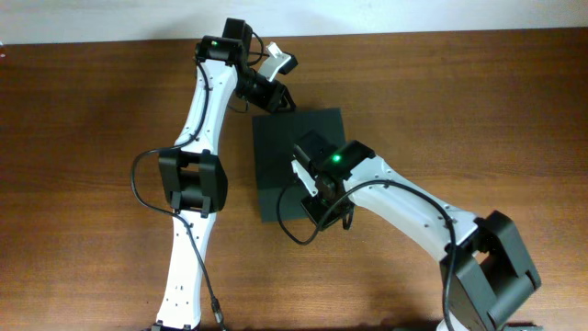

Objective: Pack container

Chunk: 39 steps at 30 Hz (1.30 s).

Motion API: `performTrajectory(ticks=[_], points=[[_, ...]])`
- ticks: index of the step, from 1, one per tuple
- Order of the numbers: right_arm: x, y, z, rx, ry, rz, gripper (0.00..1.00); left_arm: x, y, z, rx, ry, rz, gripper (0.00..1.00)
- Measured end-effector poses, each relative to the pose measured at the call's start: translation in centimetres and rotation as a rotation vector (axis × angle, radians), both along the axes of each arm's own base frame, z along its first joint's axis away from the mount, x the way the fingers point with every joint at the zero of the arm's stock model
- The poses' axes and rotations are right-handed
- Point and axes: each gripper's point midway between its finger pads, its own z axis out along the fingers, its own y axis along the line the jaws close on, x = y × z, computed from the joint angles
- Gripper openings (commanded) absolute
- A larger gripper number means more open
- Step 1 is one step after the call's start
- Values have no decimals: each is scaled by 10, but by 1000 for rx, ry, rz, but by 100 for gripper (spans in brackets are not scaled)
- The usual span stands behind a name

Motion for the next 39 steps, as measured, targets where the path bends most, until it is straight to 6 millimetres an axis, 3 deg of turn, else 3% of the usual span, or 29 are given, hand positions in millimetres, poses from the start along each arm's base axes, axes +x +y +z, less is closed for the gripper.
performTrajectory(ticks=[7,15,28,39], points=[[7,10,-6,34,-16,11,4,-4,-9,0,-2,0,-18,34],[41,37,-1,149,-159,13,4,-5,-10,0,-4,4,-19,34],[29,44,-40,137,-62,30,4,-5,-9,1,-13,8,-17,34],[40,58,-42,193,-111,35,4,2,-3,3,-17,-11,-4,34]])
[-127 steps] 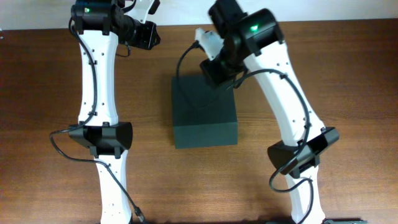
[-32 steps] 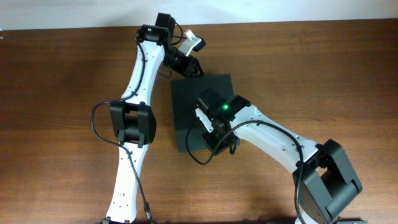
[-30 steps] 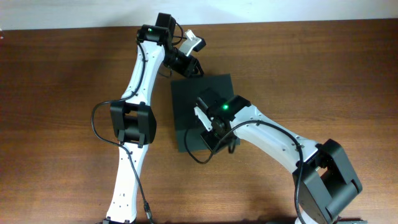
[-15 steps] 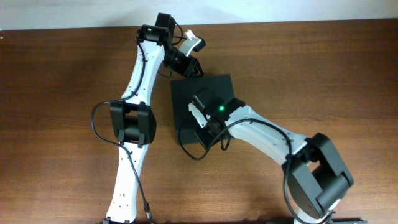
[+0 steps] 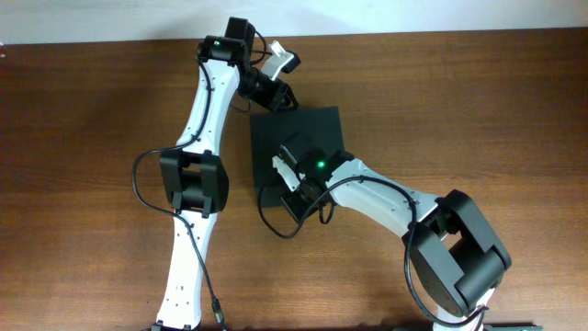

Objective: Pack container

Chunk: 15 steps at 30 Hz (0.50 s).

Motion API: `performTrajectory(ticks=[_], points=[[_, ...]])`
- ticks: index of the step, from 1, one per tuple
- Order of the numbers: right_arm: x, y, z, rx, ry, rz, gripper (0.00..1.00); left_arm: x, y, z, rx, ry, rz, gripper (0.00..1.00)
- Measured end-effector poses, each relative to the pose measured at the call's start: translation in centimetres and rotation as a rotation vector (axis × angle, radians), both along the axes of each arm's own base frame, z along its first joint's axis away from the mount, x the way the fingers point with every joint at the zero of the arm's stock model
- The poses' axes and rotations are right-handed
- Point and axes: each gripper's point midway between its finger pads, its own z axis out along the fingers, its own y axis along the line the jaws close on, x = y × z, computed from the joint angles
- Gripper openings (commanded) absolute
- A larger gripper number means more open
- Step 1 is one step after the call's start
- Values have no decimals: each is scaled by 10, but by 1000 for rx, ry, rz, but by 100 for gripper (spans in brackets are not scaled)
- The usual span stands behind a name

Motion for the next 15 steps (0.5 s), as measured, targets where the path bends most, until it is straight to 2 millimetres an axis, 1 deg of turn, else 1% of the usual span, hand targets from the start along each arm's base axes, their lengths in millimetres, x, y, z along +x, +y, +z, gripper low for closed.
performTrajectory(ticks=[7,15], points=[[7,8,0,22,-40,5,4,4,2,2,-2,-15,4,33],[13,8,-2,-10,-85,4,4,4,1,4,-5,-22,3,33]])
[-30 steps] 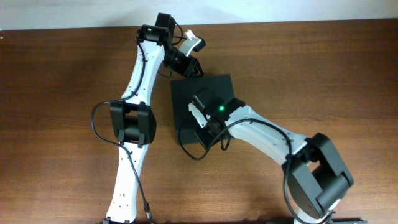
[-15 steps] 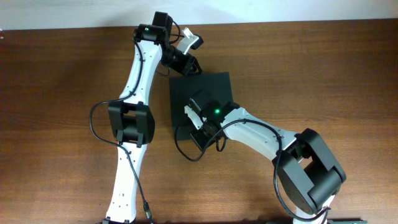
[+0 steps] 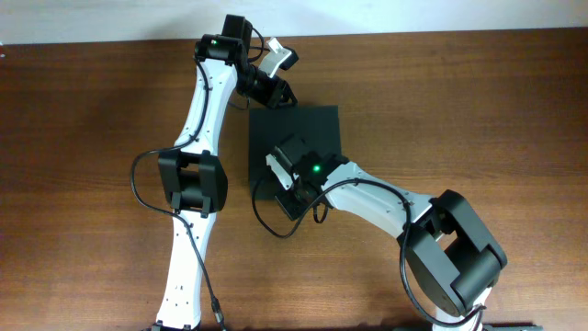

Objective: Pack container

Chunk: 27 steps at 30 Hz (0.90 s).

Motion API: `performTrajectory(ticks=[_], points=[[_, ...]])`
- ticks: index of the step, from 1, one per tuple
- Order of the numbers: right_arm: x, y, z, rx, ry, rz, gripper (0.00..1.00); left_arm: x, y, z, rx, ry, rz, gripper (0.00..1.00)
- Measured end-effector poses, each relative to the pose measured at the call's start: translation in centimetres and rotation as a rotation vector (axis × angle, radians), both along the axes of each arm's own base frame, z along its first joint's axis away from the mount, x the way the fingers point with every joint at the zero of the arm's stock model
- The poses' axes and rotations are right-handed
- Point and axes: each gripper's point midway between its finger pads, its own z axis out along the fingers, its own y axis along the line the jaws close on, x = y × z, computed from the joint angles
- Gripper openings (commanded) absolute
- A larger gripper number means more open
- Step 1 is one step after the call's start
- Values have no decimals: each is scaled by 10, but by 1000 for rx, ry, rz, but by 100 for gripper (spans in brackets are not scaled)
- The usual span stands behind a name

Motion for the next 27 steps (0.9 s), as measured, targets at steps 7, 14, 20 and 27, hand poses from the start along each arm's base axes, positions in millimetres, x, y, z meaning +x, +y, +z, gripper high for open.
performTrajectory(ticks=[7,14,20,27], points=[[11,-10,-2,-85,-77,-14,4,4,1,2,-3,-18,3,33],[29,-20,-2,-152,-168,-33,4,10,6,6,-7,-40,15,33],[48,-34,-1,-222,-248,-66,4,6,7,10,-9,-38,-1,34],[50,-48,7,-281,-228,-81,4,0,5,10,-19,-17,-13,58]])
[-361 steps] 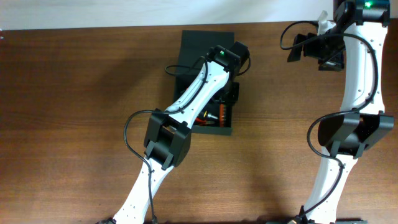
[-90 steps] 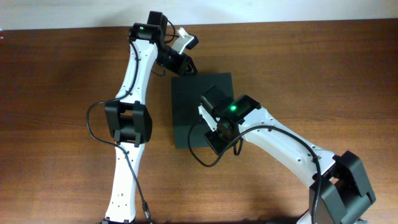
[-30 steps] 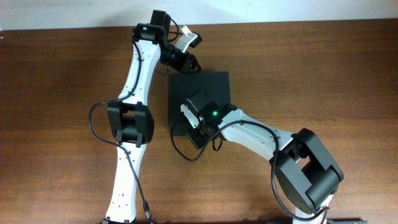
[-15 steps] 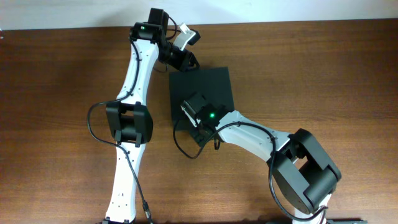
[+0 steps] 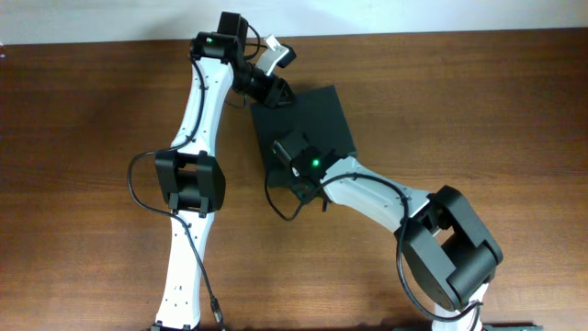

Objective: Pack container

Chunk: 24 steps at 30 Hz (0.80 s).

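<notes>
Only the overhead view is given. A flat black square container (image 5: 317, 119) lies tilted on the wooden table, its far edge rising toward the right. My left gripper (image 5: 274, 95) sits at the container's far left corner, touching or just over it; its jaws are too dark to read. My right gripper (image 5: 296, 181) hangs over the container's near left part, hidden beneath its own wrist, which covers that edge of the container. Nothing else to pack shows.
The brown wooden table (image 5: 478, 101) stretches to both sides. The left arm's links (image 5: 188, 184) run down the left of the container, and the right arm's base (image 5: 455, 253) stands at the near right. A pale wall strip lies beyond the far edge.
The container has turned counterclockwise and shifted away from me; before, it lay square to the table. My right wrist has moved slightly farther and right. The left gripper stays at the far left corner.
The container first lay square with my right gripper over its near middle and the left gripper at its far left corner. Over the following two moments the right gripper shifted left and the container crept left. Now the container lies turned and farther away.
</notes>
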Motion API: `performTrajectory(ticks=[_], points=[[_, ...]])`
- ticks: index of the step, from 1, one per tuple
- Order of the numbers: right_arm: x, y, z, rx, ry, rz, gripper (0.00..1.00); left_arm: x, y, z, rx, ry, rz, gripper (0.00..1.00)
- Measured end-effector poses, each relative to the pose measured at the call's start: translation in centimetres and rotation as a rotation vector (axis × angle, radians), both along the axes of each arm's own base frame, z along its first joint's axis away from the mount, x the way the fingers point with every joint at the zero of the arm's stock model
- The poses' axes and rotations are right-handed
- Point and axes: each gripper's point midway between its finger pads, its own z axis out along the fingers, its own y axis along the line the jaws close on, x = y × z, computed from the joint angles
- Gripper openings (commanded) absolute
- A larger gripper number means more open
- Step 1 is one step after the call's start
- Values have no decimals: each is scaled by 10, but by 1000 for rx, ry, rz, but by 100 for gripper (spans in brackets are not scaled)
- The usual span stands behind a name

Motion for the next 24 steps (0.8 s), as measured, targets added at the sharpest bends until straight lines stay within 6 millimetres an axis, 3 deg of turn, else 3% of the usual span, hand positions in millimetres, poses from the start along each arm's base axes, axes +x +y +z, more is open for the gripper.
performTrajectory(ticks=[1,5,7,8,10,14,17,21,24], points=[[0,0,3,2,9,-3,4,0,0,0,0,2,1,63],[4,5,26,30,27,-2,5,-1,7,1,-3,23,16,68],[7,10,47,55,16,3,7,0,16,3,-3,31,33,74],[10,13,60,72,-1,3,9,0,20,5,-4,38,44,82],[20,20,95,114,-56,8,10,2,35,14,-7,42,75,92],[28,24,158,184,-145,7,11,13,76,56,-21,-26,159,97],[32,21,187,214,-185,-1,11,18,112,103,-31,-117,224,99],[39,5,191,214,-181,-46,11,9,154,160,-33,-210,302,99],[50,-22,188,218,-165,-134,12,-1,173,187,-35,-240,340,99]])
